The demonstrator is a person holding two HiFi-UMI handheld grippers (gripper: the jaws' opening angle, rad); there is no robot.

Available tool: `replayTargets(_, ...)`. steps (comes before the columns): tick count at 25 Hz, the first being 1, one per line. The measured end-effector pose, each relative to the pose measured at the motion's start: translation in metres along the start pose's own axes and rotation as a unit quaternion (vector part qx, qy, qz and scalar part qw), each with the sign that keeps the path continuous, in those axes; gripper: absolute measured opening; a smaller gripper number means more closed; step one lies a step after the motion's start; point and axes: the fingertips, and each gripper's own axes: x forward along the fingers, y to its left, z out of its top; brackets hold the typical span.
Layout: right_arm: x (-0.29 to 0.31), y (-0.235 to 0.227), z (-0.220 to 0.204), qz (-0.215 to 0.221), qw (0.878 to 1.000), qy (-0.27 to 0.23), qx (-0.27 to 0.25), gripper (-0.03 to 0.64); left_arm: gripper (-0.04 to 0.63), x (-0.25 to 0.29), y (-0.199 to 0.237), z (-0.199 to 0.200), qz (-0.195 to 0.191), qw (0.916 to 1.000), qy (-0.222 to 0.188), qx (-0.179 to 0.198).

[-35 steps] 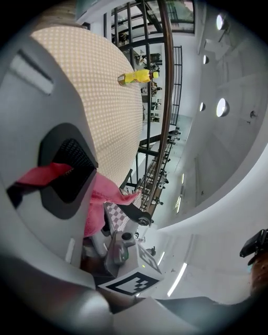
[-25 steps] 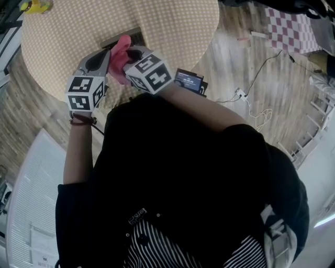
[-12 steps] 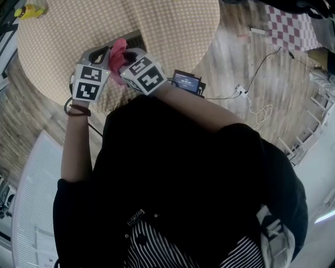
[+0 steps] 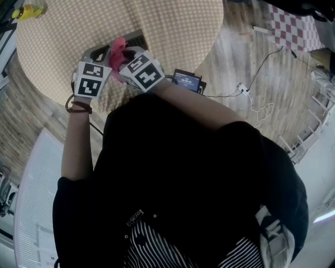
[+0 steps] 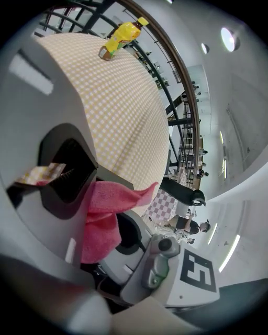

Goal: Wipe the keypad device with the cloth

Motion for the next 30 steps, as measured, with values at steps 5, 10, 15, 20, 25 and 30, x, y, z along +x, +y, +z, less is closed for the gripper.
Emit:
replayTargets(5, 0.01, -0.008, -0.001, -0.004, 1.0, 0.007, 0.003, 0.063, 0.005, 0.001, 0.001, 0.0, -0.005, 0.9999, 0.009, 0.0)
replayTargets(10, 0.014, -0.011, 0.001, -0.006, 1.0, 0.012, 0.003, 0.063, 0.003, 0.002, 0.004, 0.002, -0.005, 0.9998, 0.016, -0.003)
replayTargets(15, 0.015, -0.011, -0.001, -0.006, 1.0, 0.011, 0.002, 0.063, 0.003, 0.003, 0.0, 0.001, -0.007, 0.9997, 0.024, 0.003)
replayTargets(20, 0.021, -0.012, -0.005, -0.005, 1.0, 0.009, 0.008, 0.063, 0.003, 0.003, 0.002, 0.002, 0.001, 0.9997, 0.025, 0.005)
replayTargets(25, 0.026, -0.007, -0.017, -0.001, 1.0, 0.018, 0.003, 0.063, 0.003, 0.004, 0.0, 0.0, -0.002, 0.9995, 0.029, 0.009)
replayTargets(30, 0.036, -0.004, -0.051, 0.002, 0.998, 0.056, -0.014, 0.063, 0.003, 0.004, -0.003, -0.001, 0.008, 0.9993, 0.03, 0.02)
